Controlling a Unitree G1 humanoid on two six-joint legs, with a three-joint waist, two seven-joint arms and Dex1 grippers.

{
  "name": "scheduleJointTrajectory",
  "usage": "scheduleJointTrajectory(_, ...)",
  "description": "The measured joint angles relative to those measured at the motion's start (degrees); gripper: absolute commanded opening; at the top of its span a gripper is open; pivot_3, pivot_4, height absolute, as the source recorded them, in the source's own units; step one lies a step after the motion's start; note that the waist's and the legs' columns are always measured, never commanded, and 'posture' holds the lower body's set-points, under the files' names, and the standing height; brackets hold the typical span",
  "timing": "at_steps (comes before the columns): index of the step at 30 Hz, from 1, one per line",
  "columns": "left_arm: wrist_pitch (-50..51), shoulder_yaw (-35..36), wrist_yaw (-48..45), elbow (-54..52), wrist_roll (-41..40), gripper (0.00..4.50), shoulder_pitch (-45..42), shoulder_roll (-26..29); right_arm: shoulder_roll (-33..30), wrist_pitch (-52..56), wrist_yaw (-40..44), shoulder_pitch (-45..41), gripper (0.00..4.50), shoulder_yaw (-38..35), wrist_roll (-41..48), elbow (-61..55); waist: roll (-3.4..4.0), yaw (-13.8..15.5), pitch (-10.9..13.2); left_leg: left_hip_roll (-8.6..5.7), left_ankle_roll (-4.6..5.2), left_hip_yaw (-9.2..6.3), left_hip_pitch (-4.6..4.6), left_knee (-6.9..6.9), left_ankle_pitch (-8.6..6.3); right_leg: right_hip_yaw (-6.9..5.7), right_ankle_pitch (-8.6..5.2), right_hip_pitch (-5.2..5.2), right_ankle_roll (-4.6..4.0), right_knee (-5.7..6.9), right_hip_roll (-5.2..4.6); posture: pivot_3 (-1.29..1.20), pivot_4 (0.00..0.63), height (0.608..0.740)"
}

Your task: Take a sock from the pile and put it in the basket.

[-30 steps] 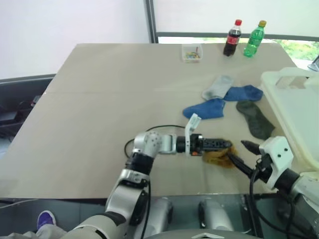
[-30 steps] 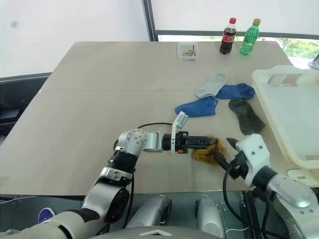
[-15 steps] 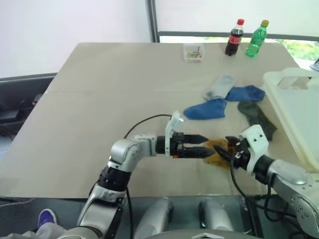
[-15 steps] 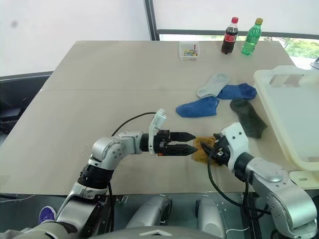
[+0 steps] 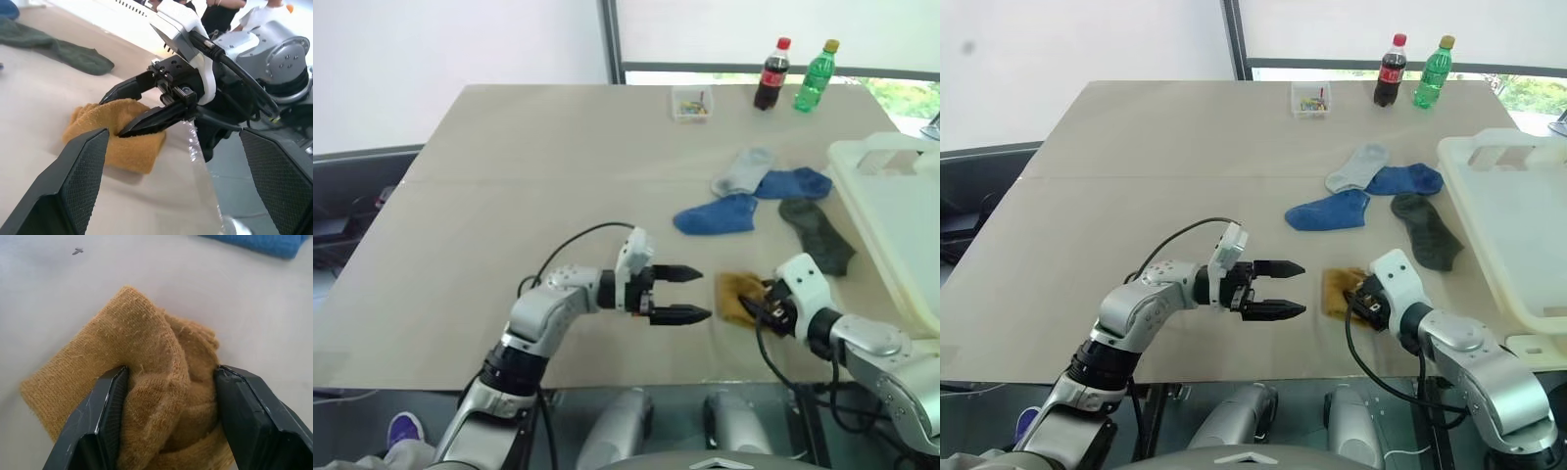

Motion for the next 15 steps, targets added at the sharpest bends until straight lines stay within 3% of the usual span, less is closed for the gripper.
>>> scheduleJointTrajectory(5, -2.32, -0.75, -0.6, 0.06, 1.39, 4.5, 1.7, 0.8, 0.67, 0.14, 1.35, -1.35, 4.44, -1.36, 0.55, 2.84, 0.0, -0.12, 0.0, 0.02, 0.0, -0.01, 0.02, 0.0, 0.0, 0.0, 0.0, 0.0, 0.0, 0.0, 0.02, 0.0, 0.15, 0.74)
scheduleJointTrajectory(15, -3.28, -0.88, -0.23, 0.06, 1.76, 4.5, 2.27, 0.98, 2.47, 1.35, 2.42, -4.38, 4.44, 0.27, 0.53, 6.37, 0.02, -0.64, -0.05, 0.1, 0.0, 0.02, 0.1, 0.0, 0.0, 0.04, 0.01, 0.02, -0.01, 0.01, 0.03, 0.0, 0.15, 0.74)
